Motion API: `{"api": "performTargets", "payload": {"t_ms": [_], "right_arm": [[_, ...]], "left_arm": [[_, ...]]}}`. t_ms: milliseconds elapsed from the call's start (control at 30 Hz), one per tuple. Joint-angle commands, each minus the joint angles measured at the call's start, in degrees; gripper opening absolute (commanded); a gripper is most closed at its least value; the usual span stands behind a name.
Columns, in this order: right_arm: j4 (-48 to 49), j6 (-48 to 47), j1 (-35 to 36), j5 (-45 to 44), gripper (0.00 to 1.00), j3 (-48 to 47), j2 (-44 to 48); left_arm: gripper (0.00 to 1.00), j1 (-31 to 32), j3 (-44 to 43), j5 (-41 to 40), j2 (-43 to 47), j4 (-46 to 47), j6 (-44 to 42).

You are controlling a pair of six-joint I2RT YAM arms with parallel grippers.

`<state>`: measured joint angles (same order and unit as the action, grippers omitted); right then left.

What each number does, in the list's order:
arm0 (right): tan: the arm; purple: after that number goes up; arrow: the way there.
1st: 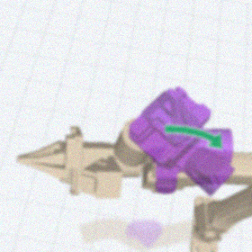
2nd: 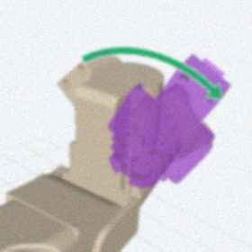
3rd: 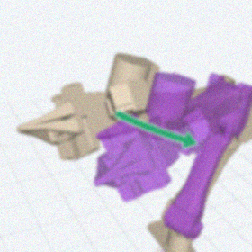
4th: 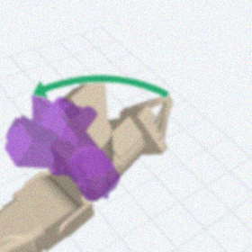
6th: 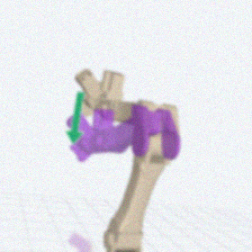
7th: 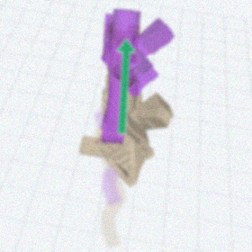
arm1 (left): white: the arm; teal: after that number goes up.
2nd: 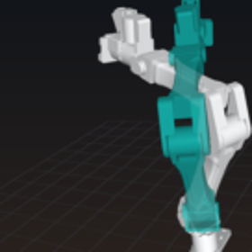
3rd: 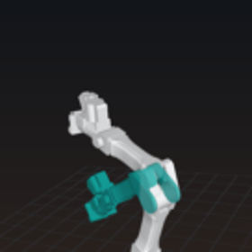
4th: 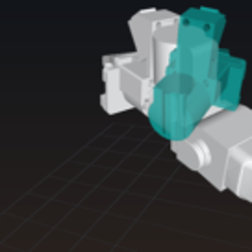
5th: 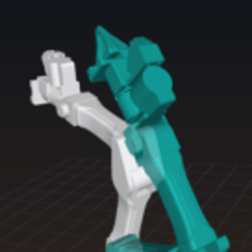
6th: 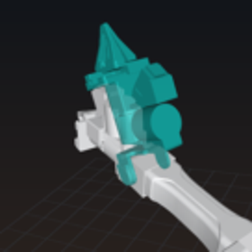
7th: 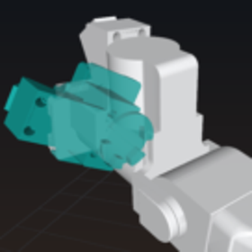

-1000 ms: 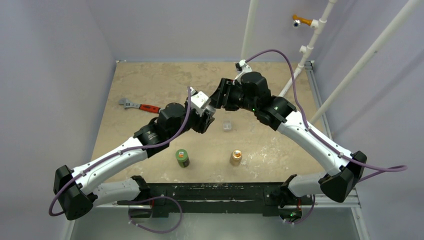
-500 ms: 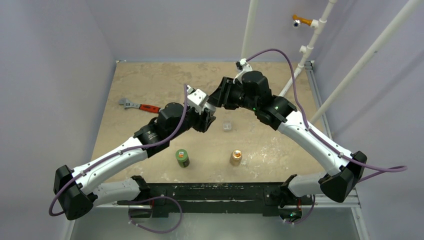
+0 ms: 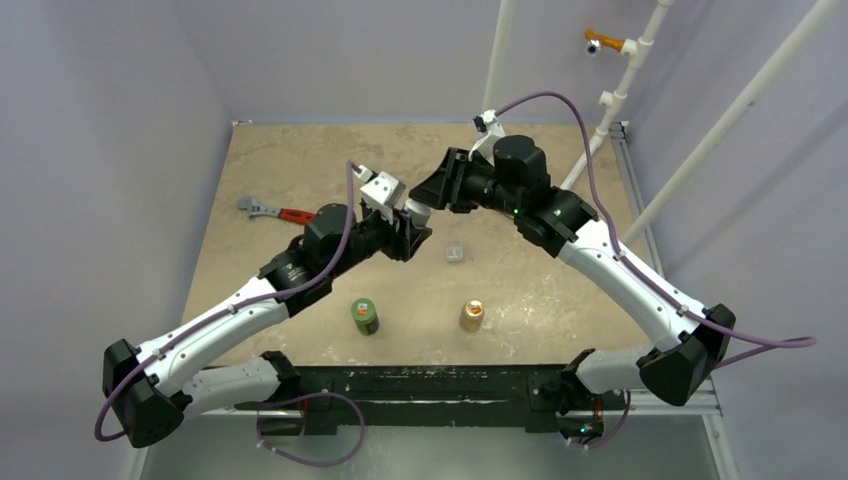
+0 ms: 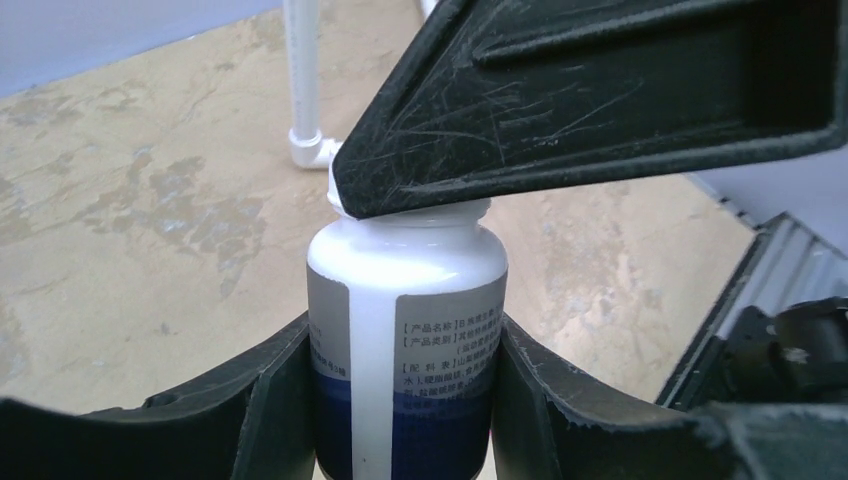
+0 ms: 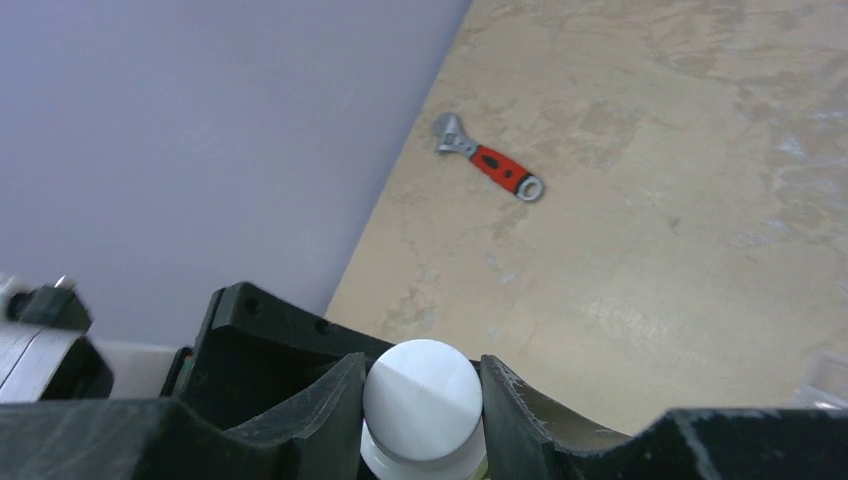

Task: Sort the pills into containers
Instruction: Unscrew the lid of the pill bottle.

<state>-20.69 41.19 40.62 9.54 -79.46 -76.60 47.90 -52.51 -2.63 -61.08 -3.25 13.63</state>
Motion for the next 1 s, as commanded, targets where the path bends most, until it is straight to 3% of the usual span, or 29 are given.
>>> {"api": "performTargets", "payload": {"t_ms": [0,267,467,567,633,700,767,833,967], "right_arm": [[10.22,-3.41,-2.11,13.97,0.01,0.30,2.30],[23.66,-5.18,-4.41,35.63,0.00,0.69,2.71],[29.97,-4.79,-4.46,44.48,0.00,1.86,2.90],[32.57,-3.50,-4.47,47.07,0.07,3.29,3.24],[31.48,-3.36,-4.49,46.05,0.25,3.30,3.65],[26.19,-5.92,-4.49,41.97,0.59,2.00,4.39],[21.38,-7.39,-4.53,35.48,0.85,0.82,5.65],[18.77,-6.43,-4.48,29.17,0.96,0.91,7.15],[11.90,-3.95,-4.41,15.76,0.99,0.61,8.08]], "left_arm": [[0.00,-2.51,0.82,12.75,6.64,10.56,5.51],[0.00,-9.03,1.52,37.37,13.23,19.22,15.17],[0.00,-9.31,1.14,47.57,13.83,25.07,20.57],[0.00,-9.40,0.86,49.42,13.18,25.83,21.09],[0.00,-9.40,0.03,47.35,12.57,21.28,18.63],[0.00,-9.40,-1.80,41.22,12.07,13.56,13.63],[0.00,-8.31,-3.82,31.85,10.94,4.63,6.70],[0.00,-5.42,-5.72,19.86,8.52,-4.16,-0.63],[0.00,0.44,-5.03,-0.05,5.83,-5.67,-8.57]]}}
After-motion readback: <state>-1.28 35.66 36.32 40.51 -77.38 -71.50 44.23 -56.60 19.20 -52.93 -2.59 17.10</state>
